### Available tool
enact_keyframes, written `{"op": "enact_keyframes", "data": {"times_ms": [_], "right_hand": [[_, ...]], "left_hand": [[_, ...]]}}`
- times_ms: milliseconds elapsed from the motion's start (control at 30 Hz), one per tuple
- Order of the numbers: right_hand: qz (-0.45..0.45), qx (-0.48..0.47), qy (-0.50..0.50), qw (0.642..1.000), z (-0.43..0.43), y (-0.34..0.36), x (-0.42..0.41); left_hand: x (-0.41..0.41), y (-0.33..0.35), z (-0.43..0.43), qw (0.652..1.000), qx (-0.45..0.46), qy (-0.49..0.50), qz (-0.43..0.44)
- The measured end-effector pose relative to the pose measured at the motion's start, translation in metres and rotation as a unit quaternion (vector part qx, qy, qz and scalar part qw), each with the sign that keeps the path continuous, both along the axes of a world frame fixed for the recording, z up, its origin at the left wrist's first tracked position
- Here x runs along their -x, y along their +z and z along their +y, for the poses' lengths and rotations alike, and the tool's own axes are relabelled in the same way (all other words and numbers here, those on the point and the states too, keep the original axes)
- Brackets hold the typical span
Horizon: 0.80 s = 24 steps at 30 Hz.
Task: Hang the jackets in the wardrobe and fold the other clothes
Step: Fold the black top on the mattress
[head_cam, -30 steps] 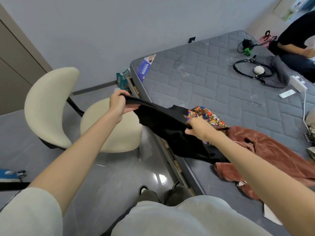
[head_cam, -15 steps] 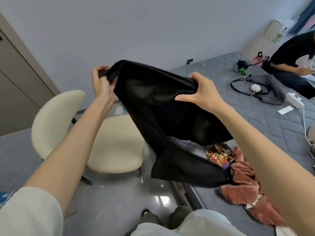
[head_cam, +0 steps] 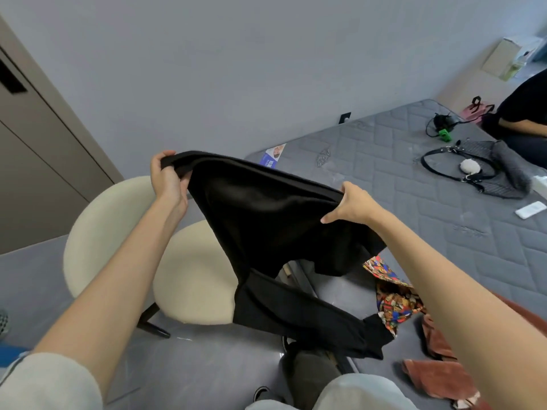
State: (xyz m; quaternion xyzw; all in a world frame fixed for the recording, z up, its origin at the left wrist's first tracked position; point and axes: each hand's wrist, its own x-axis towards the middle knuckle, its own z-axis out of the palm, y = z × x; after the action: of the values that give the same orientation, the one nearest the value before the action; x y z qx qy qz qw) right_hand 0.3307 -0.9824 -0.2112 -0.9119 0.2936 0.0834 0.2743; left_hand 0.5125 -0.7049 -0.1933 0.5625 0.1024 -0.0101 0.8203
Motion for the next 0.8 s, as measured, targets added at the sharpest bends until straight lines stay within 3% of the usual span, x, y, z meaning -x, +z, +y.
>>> {"op": "enact_keyframes", "data": {"times_ms": [67,133,233,267,300,400,500,667,800], "right_hand": [[0.047,-0.049,0.006,0.998,-0.014,0.002,-0.019],[0.158,-0.05,0.074,0.983,-0.027,0.0,-0.041],[0.324,-0.195,0.143,0.915,-0.052,-0.01,-0.077],[0.334,-0.246,0.129,0.901,-0.06,-0.016,-0.088],[0.319,-0.248,0.105,0.909,-0.069,-0.024,-0.101],[0.162,-0.084,0.041,0.982,-0.094,-0.04,-0.138],[-0.029,-0.012,-0.024,0.999,-0.128,-0.027,-0.187],[-0.322,-0.041,-0.127,0.937,-0.193,0.065,-0.282],[-0.479,-0.072,-0.134,0.864,-0.228,0.151,-0.32]], "left_hand": [[-0.012,-0.017,-0.012,0.996,-0.082,0.007,0.017],[-0.026,-0.039,-0.024,0.986,-0.142,-0.045,0.075],[-0.053,-0.067,-0.044,0.954,-0.198,-0.146,0.171],[-0.064,-0.071,-0.053,0.949,-0.208,-0.146,0.185],[-0.077,-0.075,-0.062,0.949,-0.216,-0.13,0.188],[-0.11,-0.072,-0.1,0.951,-0.245,-0.092,0.163],[-0.143,-0.052,-0.142,0.933,-0.335,-0.116,0.069],[-0.217,0.029,-0.206,0.909,-0.391,-0.078,-0.118],[-0.258,0.113,-0.245,0.915,-0.337,-0.034,-0.219]]}}
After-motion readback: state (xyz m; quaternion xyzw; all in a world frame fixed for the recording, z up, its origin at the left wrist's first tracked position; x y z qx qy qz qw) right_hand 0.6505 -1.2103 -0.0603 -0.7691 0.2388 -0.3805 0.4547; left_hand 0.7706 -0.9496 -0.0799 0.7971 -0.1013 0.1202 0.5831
